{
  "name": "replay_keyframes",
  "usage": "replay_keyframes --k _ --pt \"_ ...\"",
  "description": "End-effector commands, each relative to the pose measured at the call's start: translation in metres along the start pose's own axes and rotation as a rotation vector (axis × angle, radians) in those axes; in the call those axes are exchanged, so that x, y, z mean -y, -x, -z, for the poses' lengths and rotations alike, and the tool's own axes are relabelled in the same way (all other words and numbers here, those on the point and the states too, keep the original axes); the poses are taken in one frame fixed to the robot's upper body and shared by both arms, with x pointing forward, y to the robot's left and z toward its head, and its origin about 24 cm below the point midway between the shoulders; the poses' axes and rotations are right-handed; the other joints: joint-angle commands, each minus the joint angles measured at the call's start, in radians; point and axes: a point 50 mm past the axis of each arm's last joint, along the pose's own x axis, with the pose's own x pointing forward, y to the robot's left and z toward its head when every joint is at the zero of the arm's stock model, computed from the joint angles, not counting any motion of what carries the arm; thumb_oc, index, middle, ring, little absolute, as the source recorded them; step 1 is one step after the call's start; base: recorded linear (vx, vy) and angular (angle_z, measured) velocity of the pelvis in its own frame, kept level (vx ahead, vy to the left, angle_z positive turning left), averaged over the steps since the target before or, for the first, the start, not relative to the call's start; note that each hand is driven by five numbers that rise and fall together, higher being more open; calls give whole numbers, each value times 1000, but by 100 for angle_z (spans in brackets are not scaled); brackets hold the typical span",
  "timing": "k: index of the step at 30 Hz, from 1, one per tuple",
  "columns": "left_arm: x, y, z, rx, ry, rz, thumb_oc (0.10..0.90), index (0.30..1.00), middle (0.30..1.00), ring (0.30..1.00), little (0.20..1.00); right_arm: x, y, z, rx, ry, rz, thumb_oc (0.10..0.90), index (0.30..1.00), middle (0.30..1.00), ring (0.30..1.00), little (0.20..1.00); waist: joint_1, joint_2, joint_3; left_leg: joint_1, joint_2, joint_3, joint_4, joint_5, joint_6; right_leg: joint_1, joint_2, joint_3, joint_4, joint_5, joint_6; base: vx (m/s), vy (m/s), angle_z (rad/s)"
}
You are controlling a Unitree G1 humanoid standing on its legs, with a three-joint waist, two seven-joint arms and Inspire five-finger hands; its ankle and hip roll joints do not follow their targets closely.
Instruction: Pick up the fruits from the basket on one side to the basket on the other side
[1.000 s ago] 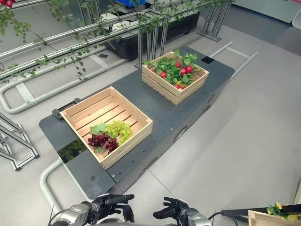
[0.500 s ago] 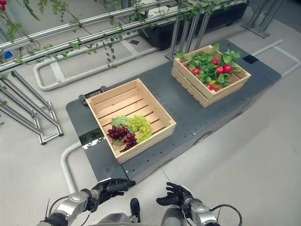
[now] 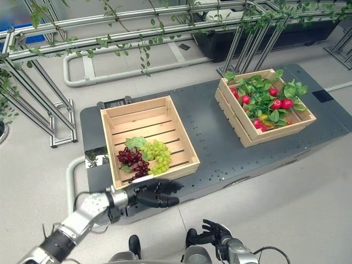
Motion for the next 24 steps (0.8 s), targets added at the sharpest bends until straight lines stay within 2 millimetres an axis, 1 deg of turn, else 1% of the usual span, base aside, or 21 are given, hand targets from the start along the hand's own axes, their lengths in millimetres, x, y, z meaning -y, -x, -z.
replay_keyframes --k 1,2,3,4,5,6,7,9,10,11,12,13,14,16,17,18,19,20,22,23,24 --pt "-20 12 -65 323 -166 -76 800 900 900 900 900 3 6 13 17 -34 -16 800 900 900 900 900 -5 30 -54 -22 4 -10 19 -29 -1 -23 -63 12 35 11 52 80 70 3" --pt "-20 14 -67 333 -177 -83 800 900 900 900 900 3 6 15 15 -34 -17 800 900 900 900 900 -5 30 -54 -21 2 -11 19 -30 0 -23 -64 12 37 11 53 66 67 2" --pt "-24 23 -80 385 -247 -120 800 900 900 900 900 0 8 22 6 -36 -27 800 900 900 900 900 -4 29 -54 -16 -3 -12 17 -37 6 -24 -70 13 42 11 60 44 48 1" --pt "-25 24 -83 398 -261 -131 800 900 900 900 900 -1 8 24 3 -36 -29 800 900 900 900 900 -5 28 -54 -15 -5 -11 16 -38 7 -24 -71 12 43 11 61 65 55 3" --pt "-29 31 -93 440 -313 -179 800 900 900 900 900 -4 9 29 -6 -37 -36 800 900 900 900 900 -4 26 -57 -11 -8 -12 13 -42 10 -24 -74 10 45 10 65 47 32 4" --pt "-32 35 -98 461 -355 -222 800 900 900 900 900 -5 9 32 -11 -39 -38 800 900 900 900 900 -3 25 -58 -9 -10 -11 11 -44 12 -25 -75 11 46 9 66 55 39 6" --pt "-38 41 -106 476 -432 -310 800 900 900 900 900 -6 10 35 -17 -42 -41 800 900 900 900 900 -3 23 -59 -8 -11 -10 9 -47 13 -29 -76 12 50 7 68 31 26 5" --pt "-42 45 -109 466 -506 -380 800 900 900 900 900 -6 11 37 -20 -43 -41 800 900 900 900 900 -3 23 -60 -9 -11 -10 9 -50 14 -32 -75 12 53 5 68 14 10 2" --pt "-51 51 -111 433 -589 -463 800 900 900 900 900 -5 12 38 -20 -44 -41 800 900 900 900 900 -6 22 -61 -10 -11 -9 9 -51 14 -36 -73 14 55 3 69 0 0 0" --pt "-51 51 -111 433 -590 -464 800 900 900 900 900 -5 12 38 -20 -44 -41 800 900 900 900 900 -6 22 -61 -10 -12 -9 9 -51 14 -36 -73 14 56 3 69 0 0 0" --pt "-60 57 -110 389 -658 -556 800 900 900 900 900 -3 13 37 -17 -44 -39 800 900 900 900 900 -8 21 -59 -13 -13 -7 12 -54 14 -43 -73 18 61 -2 69 0 0 0" --pt "-61 57 -110 377 -675 -571 800 900 900 900 900 -3 13 37 -17 -44 -39 800 900 900 900 900 -8 21 -58 -14 -13 -6 14 -55 14 -45 -73 19 63 -3 69 0 0 0" --pt "-68 62 -107 323 -740 -629 800 900 900 900 900 -1 13 36 -11 -39 -36 800 900 900 900 900 -11 22 -51 -18 -12 -2 22 -56 14 -52 -74 22 70 -5 69 0 0 0" --pt "-74 65 -105 287 -814 -690 800 900 900 900 900 1 14 36 -2 -29 -37 800 900 900 900 900 -13 22 -46 -23 -12 -1 33 -59 13 -55 -75 25 73 -6 70 32 13 0" --pt "-78 68 -103 266 -848 -719 800 900 900 900 900 2 14 35 5 -21 -38 800 900 900 900 900 -16 21 -42 -27 -11 1 43 -62 14 -58 -76 28 77 -8 70 0 0 0" --pt "-86 72 -102 220 -925 -785 800 900 900 900 900 5 15 30 29 -4 -39 800 900 900 900 900 -21 19 -28 -41 -9 7 65 -69 13 -67 -78 34 86 -13 69 0 0 0" --pt "-88 73 -102 215 -941 -801 800 900 900 900 900 5 15 28 36 1 -39 800 900 900 900 900 -23 19 -24 -45 -8 8 71 -70 13 -70 -78 35 89 -15 69 0 0 0" --pt "-97 76 -101 179 -997 -863 800 900 900 900 900 7 15 19 71 37 -40 800 900 900 900 900 -29 19 -5 -63 -8 10 94 -74 14 -88 -77 42 110 -22 67 -23 22 -5" --pt "-102 77 -99 153 -1053 -909 800 900 900 900 900 7 15 11 103 65 -42 800 900 900 900 900 -33 18 11 -81 -5 11 119 -80 14 -105 -76 48 133 -32 64 -40 16 -4" --pt "-113 81 -98 122 -1122 -970 800 900 900 900 900 8 15 -1 148 91 -45 800 900 900 900 900 -41 14 38 -112 2 12 157 -86 11 -132 -77 52 166 -43 61 -64 6 0" --pt "-119 83 -99 107 -1161 -1001 800 900 900 900 900 9 15 -8 171 104 -45 800 900 900 900 900 -45 12 52 -129 6 12 179 -91 9 -148 -76 57 186 -50 58 -79 5 4"
